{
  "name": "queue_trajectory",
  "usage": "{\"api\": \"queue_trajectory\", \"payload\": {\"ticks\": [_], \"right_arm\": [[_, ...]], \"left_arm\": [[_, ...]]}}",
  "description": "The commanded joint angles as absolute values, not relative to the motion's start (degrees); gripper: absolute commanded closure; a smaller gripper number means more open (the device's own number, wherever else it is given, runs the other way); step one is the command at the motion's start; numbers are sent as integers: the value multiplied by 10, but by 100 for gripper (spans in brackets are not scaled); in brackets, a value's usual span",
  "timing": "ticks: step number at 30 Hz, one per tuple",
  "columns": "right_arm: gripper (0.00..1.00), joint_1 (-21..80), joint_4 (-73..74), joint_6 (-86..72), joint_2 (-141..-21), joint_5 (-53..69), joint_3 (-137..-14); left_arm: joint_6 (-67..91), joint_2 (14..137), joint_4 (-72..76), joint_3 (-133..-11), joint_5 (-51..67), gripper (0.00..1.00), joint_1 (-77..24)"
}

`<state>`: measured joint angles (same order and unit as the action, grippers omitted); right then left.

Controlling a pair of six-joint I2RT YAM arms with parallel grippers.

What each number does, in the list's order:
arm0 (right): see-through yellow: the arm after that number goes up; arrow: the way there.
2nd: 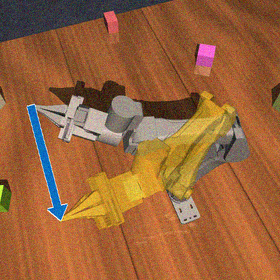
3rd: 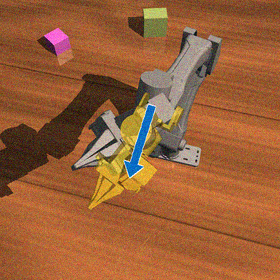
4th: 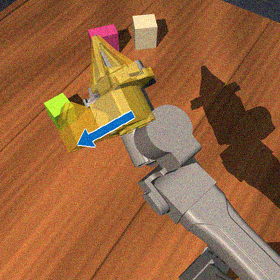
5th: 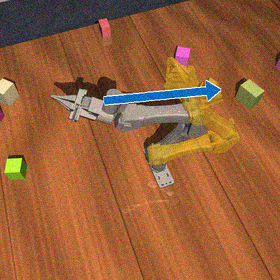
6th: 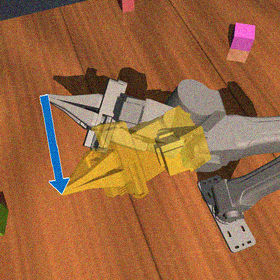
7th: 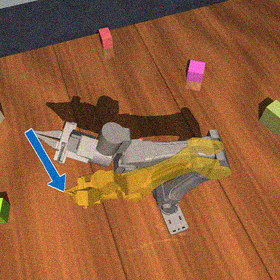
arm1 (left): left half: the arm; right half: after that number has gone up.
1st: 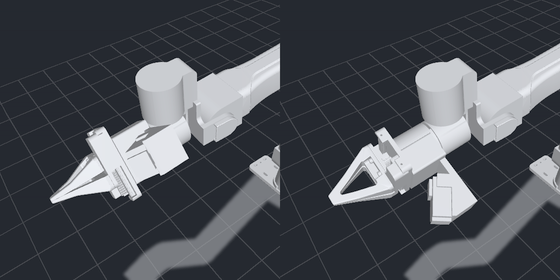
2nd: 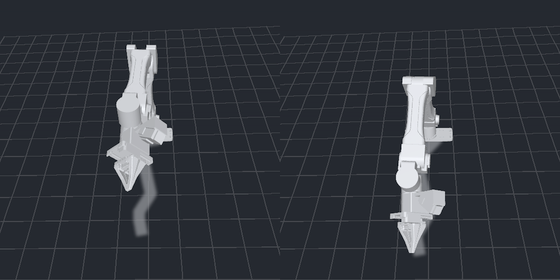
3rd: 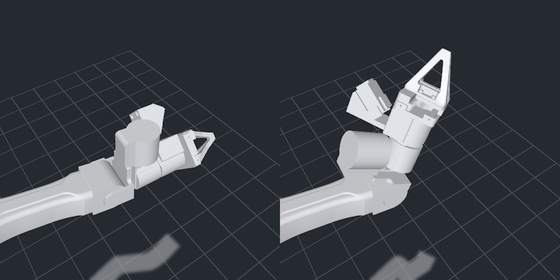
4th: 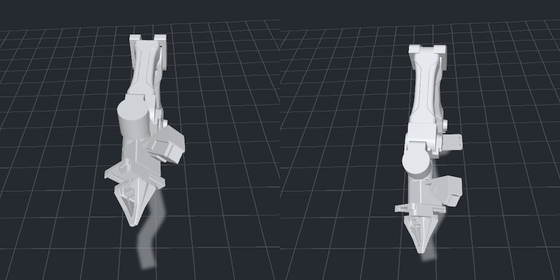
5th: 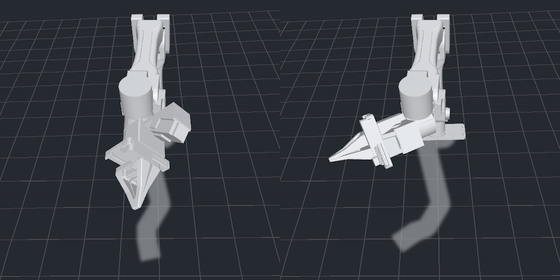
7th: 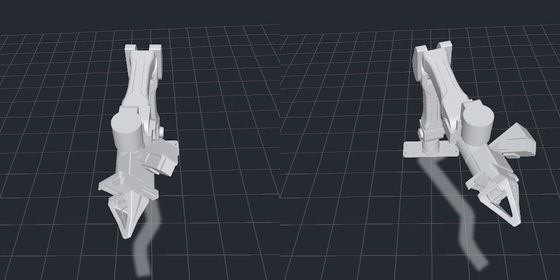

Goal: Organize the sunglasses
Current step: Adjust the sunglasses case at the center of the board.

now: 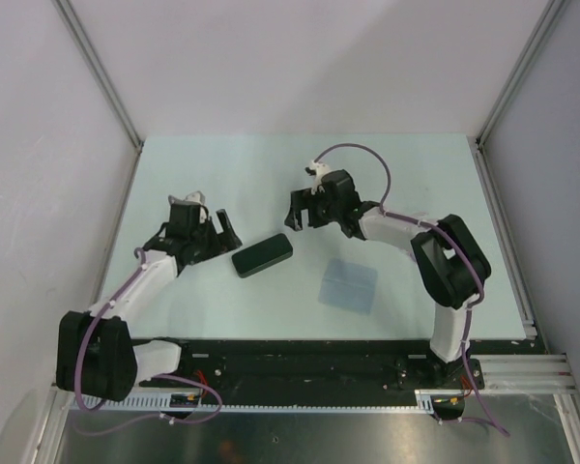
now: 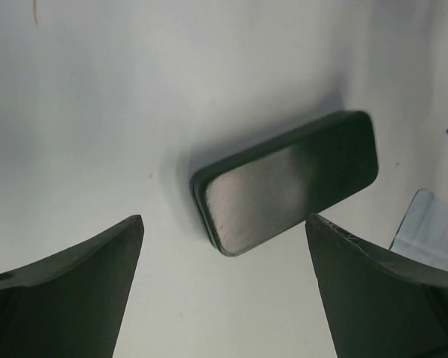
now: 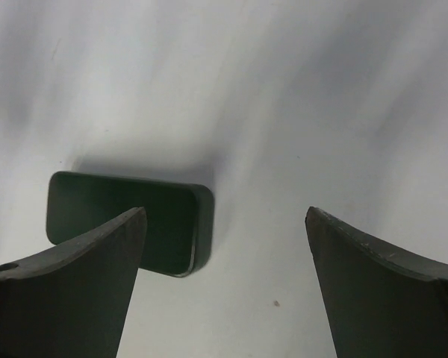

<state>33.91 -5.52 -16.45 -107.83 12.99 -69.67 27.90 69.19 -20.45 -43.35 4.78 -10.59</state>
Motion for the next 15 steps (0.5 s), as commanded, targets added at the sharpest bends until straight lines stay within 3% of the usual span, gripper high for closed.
{"api": "queue_trajectory", "payload": {"ticks": [1,9,15], "right_arm": [[10,354,-28,-177,-1102,152,-751],[41,355,18,-215,-1146,209,-765],[45,367,41,-209,-1159,244,-765]], "left_arm": [[344,693,-225,-410,75,5,-108],[353,791,-200,-434,112,20,-109],[341,855,-178,-465,147,20,-109]]}}
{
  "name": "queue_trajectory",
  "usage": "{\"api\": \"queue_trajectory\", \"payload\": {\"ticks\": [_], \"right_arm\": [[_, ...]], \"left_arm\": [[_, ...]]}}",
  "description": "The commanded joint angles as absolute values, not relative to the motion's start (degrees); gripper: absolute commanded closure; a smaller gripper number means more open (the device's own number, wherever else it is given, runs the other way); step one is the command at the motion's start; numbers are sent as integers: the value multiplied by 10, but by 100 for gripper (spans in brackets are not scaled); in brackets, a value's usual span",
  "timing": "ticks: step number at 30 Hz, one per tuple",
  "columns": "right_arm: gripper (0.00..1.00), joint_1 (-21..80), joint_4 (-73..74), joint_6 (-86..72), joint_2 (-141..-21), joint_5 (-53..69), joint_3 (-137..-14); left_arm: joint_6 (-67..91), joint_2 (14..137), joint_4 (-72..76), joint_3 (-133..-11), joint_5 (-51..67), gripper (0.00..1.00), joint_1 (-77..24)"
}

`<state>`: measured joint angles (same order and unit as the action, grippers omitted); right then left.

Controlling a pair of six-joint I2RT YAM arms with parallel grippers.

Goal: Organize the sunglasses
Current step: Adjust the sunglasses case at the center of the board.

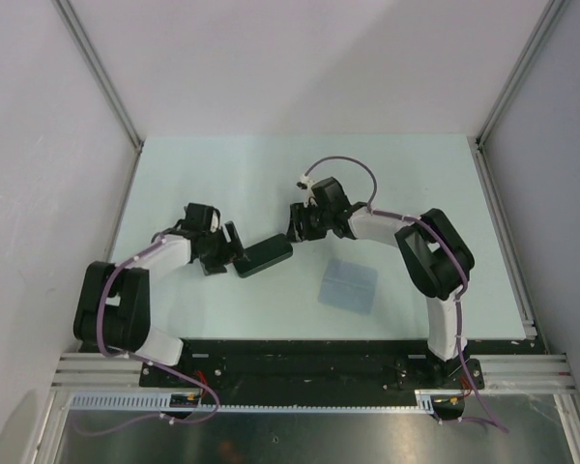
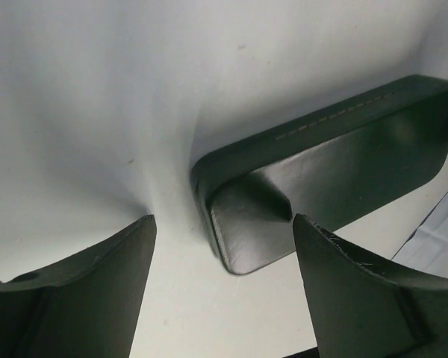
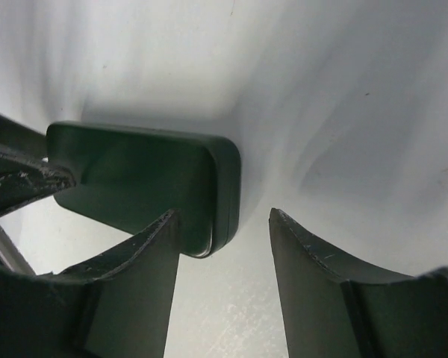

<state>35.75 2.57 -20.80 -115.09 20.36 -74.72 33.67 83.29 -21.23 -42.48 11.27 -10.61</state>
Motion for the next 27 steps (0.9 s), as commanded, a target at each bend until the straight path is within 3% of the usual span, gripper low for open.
{"api": "queue_trajectory", "payload": {"ticks": [1,5,10,17,20,21,23,27], "right_arm": [[45,368,45,-210,-1159,247,-765],[49,375,64,-206,-1158,259,-764],[60,384,108,-192,-1143,258,-764],[57,409,161,-159,-1113,238,-761],[47,424,185,-160,-1104,150,-761],[35,425,196,-168,-1094,121,-761],[29,425,196,-171,-1080,62,-761],[13,430,148,-106,-1043,63,-762]], "left_arm": [[340,862,-177,-471,148,20,-109],[333,881,-160,-496,161,20,-109],[329,921,-142,-527,191,20,-111],[324,966,-110,-547,227,20,-116],[323,971,-108,-555,209,19,-116],[327,962,-107,-554,190,17,-115],[349,923,-109,-537,107,14,-112],[351,870,-127,-530,28,12,-85]]}}
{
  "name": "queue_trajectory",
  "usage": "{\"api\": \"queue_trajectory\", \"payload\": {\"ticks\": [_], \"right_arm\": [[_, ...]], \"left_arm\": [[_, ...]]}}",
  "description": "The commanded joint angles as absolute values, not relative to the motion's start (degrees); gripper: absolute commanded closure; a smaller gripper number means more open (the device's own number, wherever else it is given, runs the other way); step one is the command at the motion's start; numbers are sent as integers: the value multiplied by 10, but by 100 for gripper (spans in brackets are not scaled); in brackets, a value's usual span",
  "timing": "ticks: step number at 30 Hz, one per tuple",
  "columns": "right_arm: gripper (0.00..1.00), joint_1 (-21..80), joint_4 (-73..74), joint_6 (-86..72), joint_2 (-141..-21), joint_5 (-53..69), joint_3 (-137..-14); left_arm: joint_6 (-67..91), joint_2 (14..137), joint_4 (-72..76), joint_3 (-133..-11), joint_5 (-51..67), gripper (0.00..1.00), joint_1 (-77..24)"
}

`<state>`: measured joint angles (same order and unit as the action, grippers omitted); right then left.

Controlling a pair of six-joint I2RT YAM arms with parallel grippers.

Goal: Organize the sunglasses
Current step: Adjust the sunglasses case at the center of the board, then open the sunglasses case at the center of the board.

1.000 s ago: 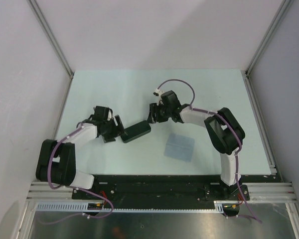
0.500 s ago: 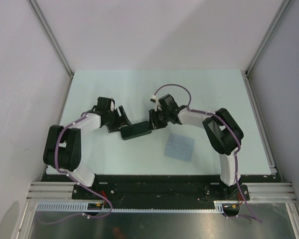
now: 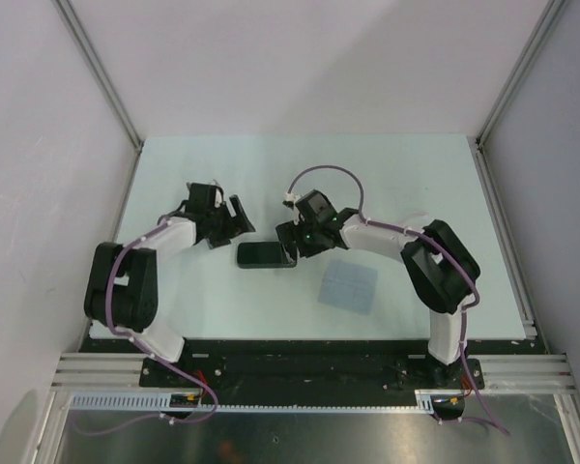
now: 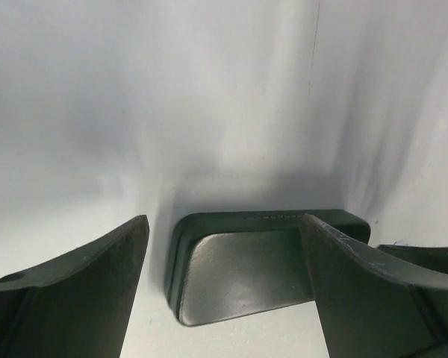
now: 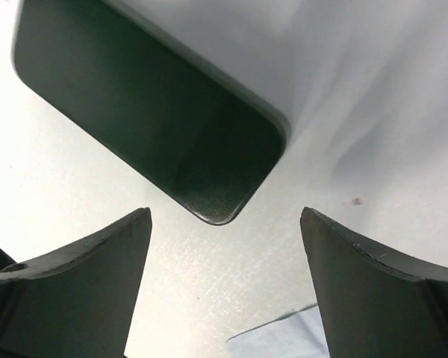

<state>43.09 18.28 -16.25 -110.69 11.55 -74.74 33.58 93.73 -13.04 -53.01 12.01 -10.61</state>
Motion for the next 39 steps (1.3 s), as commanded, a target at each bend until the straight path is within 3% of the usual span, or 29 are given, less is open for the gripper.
{"api": "queue_trajectory", "payload": {"ticks": [1,5,11,24,39], "right_arm": [[11,431,139,-82,-1041,76,-762],[6,444,124,46,-1045,133,-766],[4,467,166,296,-1072,192,-785],[6,472,311,360,-1224,205,-974],[7,483,296,346,-1266,154,-984]], "left_arm": [[347,860,-140,-532,16,11,-82],[345,815,-168,-530,-39,6,-68],[351,790,-178,-512,10,5,-23],[340,753,-187,-479,31,4,-2],[319,726,-204,-472,16,4,-2]]}}
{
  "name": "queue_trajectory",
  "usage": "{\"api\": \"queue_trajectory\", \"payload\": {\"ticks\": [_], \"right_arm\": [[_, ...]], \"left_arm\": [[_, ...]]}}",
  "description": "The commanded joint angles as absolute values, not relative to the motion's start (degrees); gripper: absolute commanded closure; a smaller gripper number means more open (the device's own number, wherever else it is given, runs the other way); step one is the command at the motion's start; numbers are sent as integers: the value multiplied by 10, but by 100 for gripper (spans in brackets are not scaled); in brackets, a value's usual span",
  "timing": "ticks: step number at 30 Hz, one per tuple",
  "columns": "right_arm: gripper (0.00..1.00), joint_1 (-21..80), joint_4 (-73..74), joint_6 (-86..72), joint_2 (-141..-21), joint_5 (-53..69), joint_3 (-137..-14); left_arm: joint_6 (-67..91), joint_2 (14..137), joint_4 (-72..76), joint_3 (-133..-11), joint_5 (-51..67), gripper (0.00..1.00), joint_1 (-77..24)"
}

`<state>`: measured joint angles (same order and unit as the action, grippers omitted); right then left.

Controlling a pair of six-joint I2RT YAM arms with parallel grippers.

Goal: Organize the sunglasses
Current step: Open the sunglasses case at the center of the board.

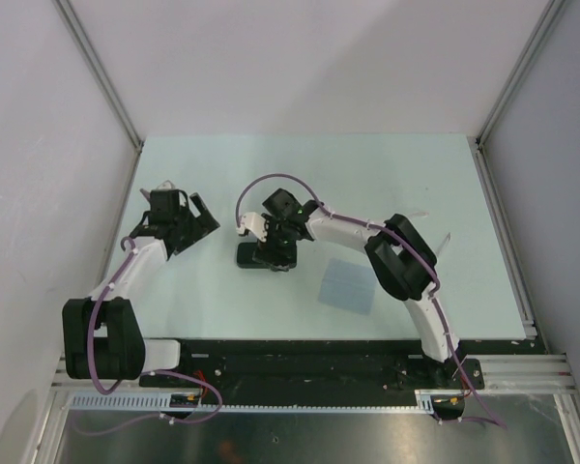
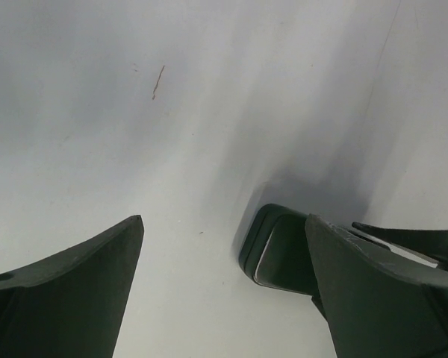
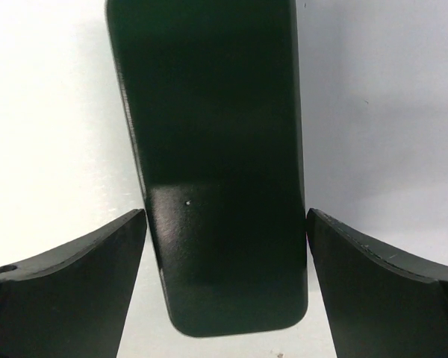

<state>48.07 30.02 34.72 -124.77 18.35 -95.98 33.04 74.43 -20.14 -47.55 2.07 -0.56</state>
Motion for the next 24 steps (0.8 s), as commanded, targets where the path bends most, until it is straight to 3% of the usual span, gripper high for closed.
{"api": "queue_trajectory", "payload": {"ticks": [1,7,10,20,24], "right_arm": [[7,483,294,345,-1267,144,-984],[10,484,273,324,-1269,105,-990],[18,486,251,316,-1252,89,-971],[59,476,240,257,-1214,97,-958],[61,448,236,182,-1179,159,-952]], "left_arm": [[319,726,-205,-472,16,4,-2],[311,726,-206,-476,22,4,-2],[297,727,-207,-481,22,4,-2],[282,720,-214,-504,7,2,-2],[235,722,-205,-528,83,0,-2]]}}
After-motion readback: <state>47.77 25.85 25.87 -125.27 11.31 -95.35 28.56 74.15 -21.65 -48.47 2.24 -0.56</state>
